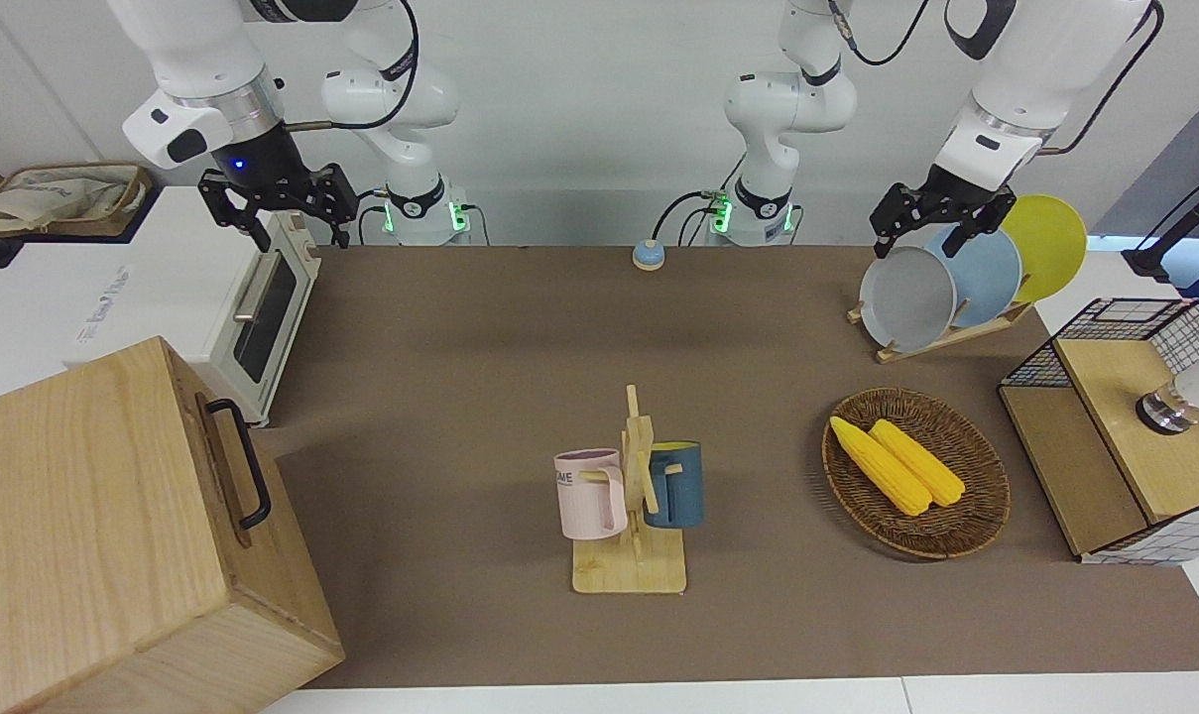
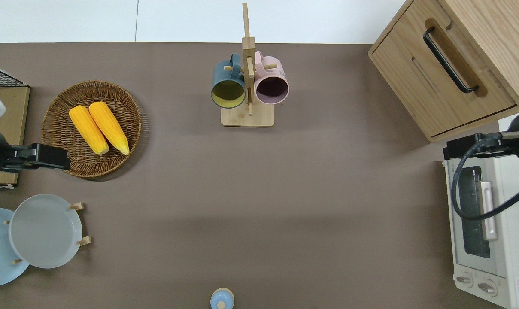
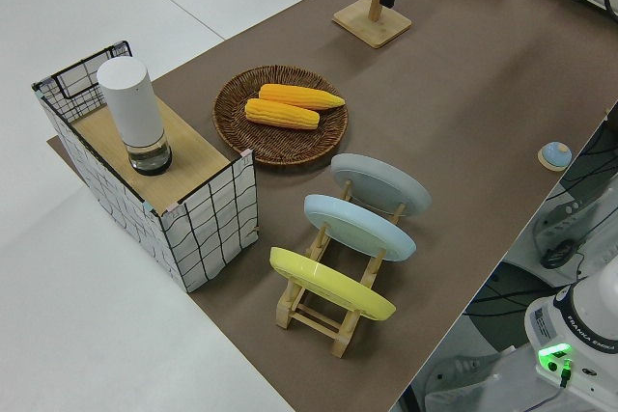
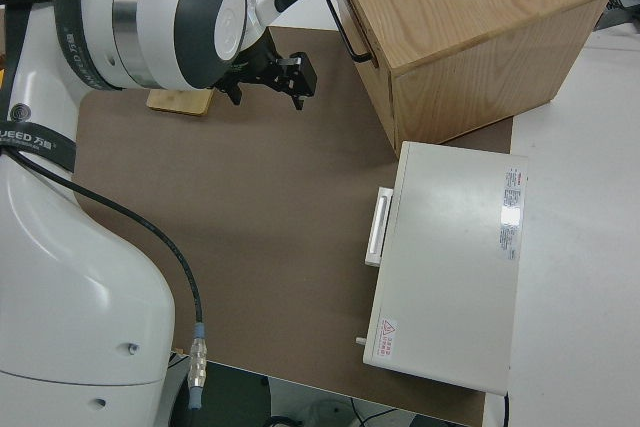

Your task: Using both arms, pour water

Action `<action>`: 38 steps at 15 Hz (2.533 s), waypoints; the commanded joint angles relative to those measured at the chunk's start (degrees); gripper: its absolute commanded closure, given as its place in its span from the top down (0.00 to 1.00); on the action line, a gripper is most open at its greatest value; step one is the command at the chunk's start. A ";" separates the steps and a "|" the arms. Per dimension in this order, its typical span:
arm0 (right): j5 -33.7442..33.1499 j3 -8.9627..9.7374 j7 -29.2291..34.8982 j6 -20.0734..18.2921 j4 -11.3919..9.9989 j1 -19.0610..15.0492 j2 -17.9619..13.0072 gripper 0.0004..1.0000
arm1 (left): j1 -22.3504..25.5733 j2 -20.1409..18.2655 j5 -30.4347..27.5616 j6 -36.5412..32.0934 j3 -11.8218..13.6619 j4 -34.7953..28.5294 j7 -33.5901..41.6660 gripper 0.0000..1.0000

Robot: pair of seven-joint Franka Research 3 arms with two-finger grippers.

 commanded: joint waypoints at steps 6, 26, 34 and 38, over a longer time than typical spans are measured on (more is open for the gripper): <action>0.43 0.16 -0.67 0.48 -0.99 -0.34 -1.01 0.99 | 0.66 0.87 0.60 -0.29 -0.26 -0.09 1.87 1.00; 1.57 10.17 3.90 15.05 -2.05 -0.08 7.77 0.99 | 1.19 3.59 1.83 8.76 23.29 0.53 29.80 0.99; -0.18 15.89 12.24 28.94 -2.75 4.04 15.85 0.99 | 7.33 3.68 -4.40 18.49 24.71 0.27 36.32 0.99; -2.47 15.89 13.57 33.87 -2.75 6.33 19.29 0.99 | 11.03 6.40 -9.41 26.68 24.70 -0.09 40.97 0.99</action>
